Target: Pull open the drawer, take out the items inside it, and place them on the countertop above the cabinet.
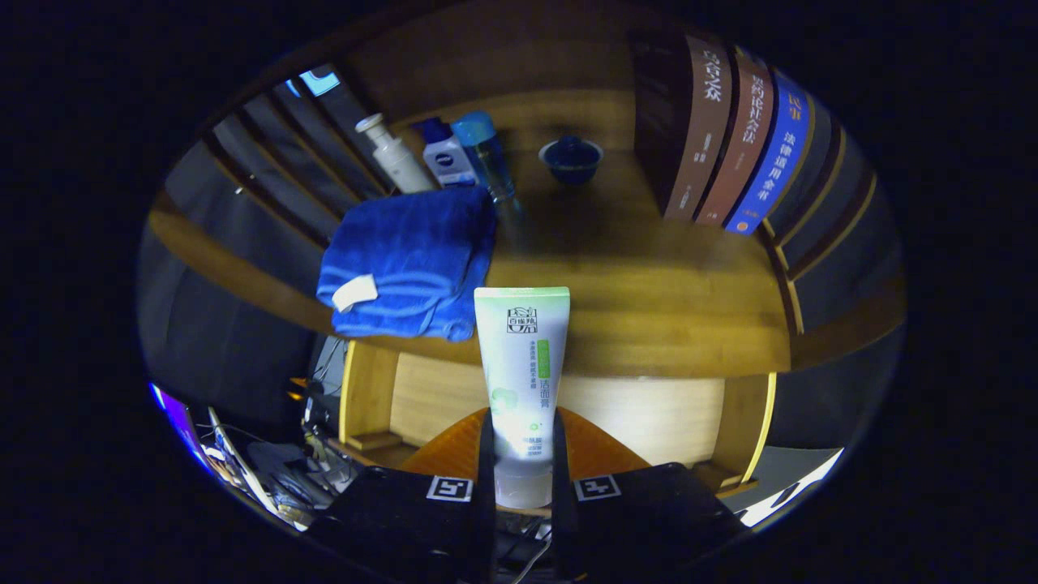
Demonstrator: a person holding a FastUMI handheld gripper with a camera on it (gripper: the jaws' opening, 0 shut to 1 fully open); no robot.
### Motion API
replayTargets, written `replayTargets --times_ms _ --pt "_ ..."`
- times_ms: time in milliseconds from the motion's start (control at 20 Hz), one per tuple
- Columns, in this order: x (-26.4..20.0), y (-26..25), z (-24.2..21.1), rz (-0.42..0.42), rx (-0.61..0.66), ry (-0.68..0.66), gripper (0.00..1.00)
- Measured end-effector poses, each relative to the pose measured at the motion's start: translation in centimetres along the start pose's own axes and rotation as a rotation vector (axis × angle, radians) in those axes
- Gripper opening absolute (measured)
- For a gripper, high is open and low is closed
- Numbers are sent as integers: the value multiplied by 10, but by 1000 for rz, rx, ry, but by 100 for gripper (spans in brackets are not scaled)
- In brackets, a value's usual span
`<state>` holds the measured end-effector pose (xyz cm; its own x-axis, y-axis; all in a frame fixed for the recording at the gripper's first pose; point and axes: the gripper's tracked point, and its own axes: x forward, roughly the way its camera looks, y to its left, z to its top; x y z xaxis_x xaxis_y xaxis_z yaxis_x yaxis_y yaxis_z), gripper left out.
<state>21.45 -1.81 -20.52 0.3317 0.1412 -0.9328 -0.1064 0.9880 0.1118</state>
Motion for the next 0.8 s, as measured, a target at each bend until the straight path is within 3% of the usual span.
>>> replayTargets --times_ms 400,800 --pt "55 -26 47 -146 -15 -61 31" --pt "80 -29 55 -206 -14 -68 31"
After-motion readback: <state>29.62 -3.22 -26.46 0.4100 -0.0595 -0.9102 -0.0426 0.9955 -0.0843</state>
